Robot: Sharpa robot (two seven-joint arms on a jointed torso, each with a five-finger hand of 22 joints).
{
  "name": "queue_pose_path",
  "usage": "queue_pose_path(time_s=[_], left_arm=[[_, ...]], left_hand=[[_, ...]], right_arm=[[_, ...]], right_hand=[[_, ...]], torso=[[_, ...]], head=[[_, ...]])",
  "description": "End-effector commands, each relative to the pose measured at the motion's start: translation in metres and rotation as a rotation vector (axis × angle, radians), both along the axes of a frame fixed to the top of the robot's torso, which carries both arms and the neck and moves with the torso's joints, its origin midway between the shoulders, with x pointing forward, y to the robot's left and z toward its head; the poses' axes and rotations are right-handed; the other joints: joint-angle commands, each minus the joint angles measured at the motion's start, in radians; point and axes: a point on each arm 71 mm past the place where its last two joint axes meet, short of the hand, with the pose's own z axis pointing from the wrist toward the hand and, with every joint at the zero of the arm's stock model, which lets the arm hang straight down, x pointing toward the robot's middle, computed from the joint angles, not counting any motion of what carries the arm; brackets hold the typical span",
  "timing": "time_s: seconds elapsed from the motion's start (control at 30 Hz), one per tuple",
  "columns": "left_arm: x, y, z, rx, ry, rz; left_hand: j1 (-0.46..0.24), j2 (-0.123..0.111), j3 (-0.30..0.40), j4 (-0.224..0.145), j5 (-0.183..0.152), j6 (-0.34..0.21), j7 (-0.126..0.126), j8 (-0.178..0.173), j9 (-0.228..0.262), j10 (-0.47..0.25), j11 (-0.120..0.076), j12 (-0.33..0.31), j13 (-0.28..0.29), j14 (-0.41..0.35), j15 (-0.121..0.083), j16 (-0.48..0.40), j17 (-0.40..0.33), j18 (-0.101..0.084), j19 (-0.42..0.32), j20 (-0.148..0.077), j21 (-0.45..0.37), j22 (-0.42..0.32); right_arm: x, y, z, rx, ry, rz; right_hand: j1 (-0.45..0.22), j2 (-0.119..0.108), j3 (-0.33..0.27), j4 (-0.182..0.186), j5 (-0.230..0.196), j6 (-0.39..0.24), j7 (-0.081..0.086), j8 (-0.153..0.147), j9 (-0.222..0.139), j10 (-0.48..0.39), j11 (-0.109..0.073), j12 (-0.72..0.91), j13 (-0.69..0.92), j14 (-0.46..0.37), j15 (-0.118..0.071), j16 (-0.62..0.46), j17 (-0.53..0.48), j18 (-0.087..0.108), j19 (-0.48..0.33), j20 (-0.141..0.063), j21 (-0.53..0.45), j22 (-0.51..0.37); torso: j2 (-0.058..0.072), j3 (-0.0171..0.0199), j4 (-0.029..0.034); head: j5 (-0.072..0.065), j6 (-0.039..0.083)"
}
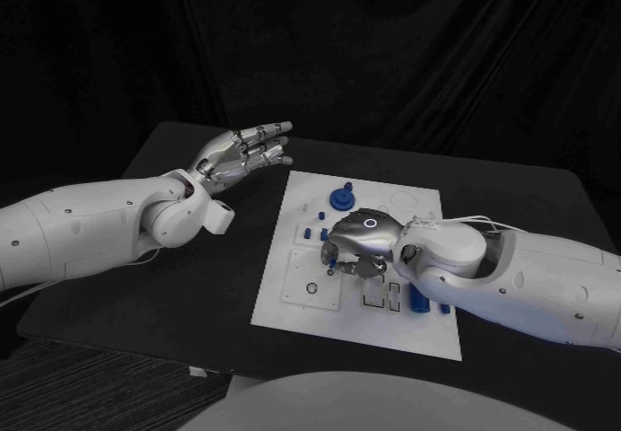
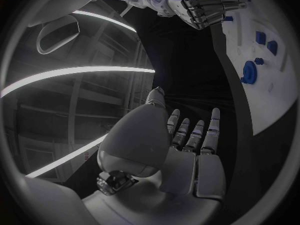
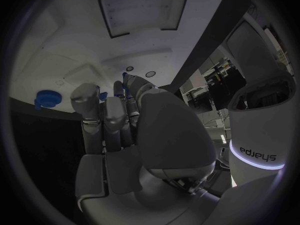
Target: Assemble the parts on the task board
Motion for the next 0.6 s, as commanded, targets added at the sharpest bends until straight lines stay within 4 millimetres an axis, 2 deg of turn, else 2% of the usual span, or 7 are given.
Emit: queue_pose_path(time_s=[0.03,0.6], left_arm=[[-0.002,-0.001,0.008,-0.080,-0.092,-0.023],[-0.001,-0.001,0.005,-0.078,-0.081,-0.028]], left_hand=[[0.011,-0.002,0.005,-0.002,0.005,0.002,0.008,-0.001,0.001,-0.003,0.003,0.004,0.001,0.001,0.001,0.005,0.001,-0.012,0.006,-0.001,0.004,-0.001],[0.014,-0.001,0.006,-0.003,0.007,0.001,0.009,-0.001,0.001,-0.003,0.003,0.003,0.001,0.003,0.004,0.007,0.001,-0.013,0.009,-0.002,0.005,-0.002]], right_arm=[[-0.003,0.000,0.002,0.031,-0.022,0.008],[-0.008,-0.002,-0.009,0.015,0.009,0.001]], right_hand=[[-0.004,0.001,0.004,0.000,0.004,0.000,0.000,-0.005,0.000,0.009,-0.001,0.002,0.001,-0.005,0.003,-0.004,0.000,0.004,-0.008,0.001,0.002,0.102],[-0.002,-0.001,0.008,-0.004,0.009,0.001,0.000,-0.008,-0.002,0.010,-0.001,-0.001,0.001,-0.007,0.003,-0.007,-0.003,0.005,-0.009,0.000,-0.003,0.102]], torso=[[0.001,0.0005,0.0000],[0.000,0.0001,-0.0006]], head=[[0.003,0.000],[0.008,0.000]])
